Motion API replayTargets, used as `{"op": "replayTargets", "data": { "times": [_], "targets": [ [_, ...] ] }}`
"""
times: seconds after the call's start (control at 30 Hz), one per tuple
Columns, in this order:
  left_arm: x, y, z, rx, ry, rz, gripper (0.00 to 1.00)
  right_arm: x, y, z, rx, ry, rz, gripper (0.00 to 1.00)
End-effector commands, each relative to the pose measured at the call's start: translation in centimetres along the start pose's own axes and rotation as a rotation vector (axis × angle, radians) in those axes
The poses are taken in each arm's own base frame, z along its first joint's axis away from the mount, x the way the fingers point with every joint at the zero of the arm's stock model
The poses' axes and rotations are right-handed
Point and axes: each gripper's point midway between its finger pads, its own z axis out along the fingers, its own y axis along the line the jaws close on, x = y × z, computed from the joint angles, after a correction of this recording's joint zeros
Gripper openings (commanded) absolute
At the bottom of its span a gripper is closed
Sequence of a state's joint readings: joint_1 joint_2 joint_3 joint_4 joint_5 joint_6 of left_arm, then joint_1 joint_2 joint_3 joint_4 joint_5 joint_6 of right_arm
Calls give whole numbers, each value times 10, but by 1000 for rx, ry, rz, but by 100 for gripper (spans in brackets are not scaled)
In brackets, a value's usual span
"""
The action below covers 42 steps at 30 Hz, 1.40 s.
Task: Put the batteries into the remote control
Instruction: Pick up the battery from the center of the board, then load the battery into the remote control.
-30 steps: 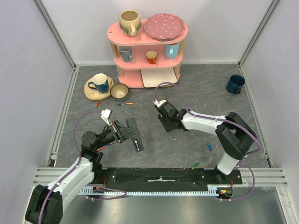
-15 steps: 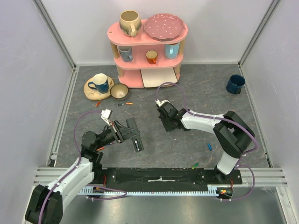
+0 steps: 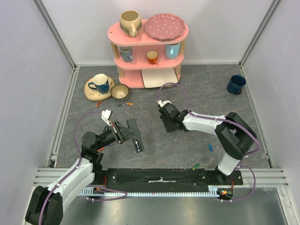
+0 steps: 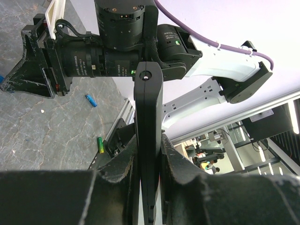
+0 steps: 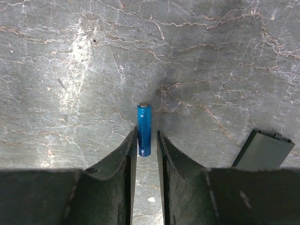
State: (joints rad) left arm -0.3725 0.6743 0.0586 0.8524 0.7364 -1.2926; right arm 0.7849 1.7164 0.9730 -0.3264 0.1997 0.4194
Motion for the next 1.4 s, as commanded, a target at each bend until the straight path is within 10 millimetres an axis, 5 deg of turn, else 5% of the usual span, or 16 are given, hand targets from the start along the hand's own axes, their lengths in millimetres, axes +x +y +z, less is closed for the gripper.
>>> {"op": "replayTargets", "data": {
  "times": [0.0, 0.3, 0.53, 0.7, 0.9, 1.1, 1.37],
  "targets": [
    [2, -1, -2, 16, 5, 40, 2, 14, -3, -1, -3, 36, -5, 29],
    [2, -1, -2, 16, 5, 38, 2, 24, 0, -3, -41, 68, -34, 28],
    [2, 0, -2, 15, 5, 38, 2, 27, 2, -5, -54, 92, -49, 6],
    [-2, 1, 3, 7, 5, 33, 2, 13, -1, -23, -50, 39, 2, 0],
    [-15, -4, 16, 27, -21, 44, 2, -29, 22, -104, -256, -157, 109, 0],
    [-22, 0, 34, 31, -48, 26, 2, -46, 54, -178, -432, -234, 65, 0],
    [-22, -5, 61, 83, -54, -8, 2, -46, 89, -216, -450, -211, -15, 0]
  ]
}}
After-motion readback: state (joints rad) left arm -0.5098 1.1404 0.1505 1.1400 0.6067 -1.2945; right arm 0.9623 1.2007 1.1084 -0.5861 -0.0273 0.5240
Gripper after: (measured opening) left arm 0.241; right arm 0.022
